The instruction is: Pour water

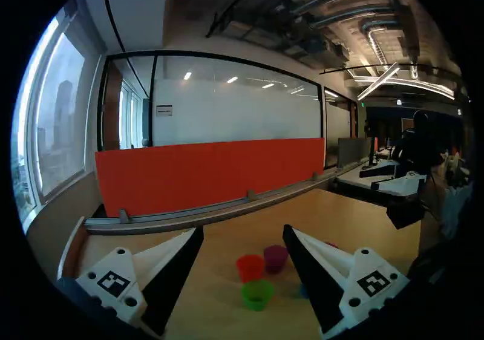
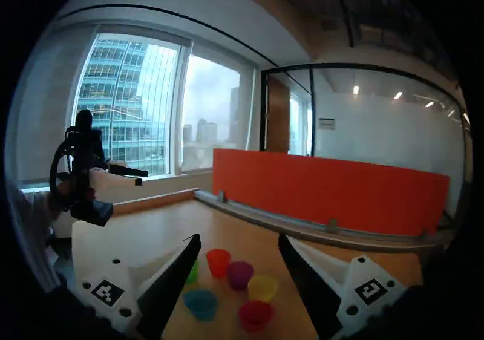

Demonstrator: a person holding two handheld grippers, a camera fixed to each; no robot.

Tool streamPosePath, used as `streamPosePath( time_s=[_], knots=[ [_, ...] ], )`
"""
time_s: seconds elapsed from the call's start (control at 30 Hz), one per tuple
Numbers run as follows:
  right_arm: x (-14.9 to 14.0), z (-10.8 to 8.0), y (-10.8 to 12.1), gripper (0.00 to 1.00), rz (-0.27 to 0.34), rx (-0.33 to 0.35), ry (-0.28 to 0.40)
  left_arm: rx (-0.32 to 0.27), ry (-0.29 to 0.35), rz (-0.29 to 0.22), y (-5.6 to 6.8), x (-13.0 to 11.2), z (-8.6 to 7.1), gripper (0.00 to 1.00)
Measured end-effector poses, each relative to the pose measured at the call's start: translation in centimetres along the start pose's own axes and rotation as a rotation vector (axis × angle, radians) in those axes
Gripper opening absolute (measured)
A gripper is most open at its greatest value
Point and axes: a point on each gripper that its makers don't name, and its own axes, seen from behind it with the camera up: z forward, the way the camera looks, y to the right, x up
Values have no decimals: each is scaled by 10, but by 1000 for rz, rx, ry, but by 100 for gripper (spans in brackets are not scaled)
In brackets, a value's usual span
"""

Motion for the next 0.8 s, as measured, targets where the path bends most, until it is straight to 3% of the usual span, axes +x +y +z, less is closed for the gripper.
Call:
streamPosePath(
  time_s=[0.27,0.8],
  knots=[
    [-27,11,-17,99,9,84,-63,-59,-41,3,12,-23,8,97],
    [-98,28,-38,99,-61,176,-194,-84,-170,27,8,-96,28,97]
  ],
)
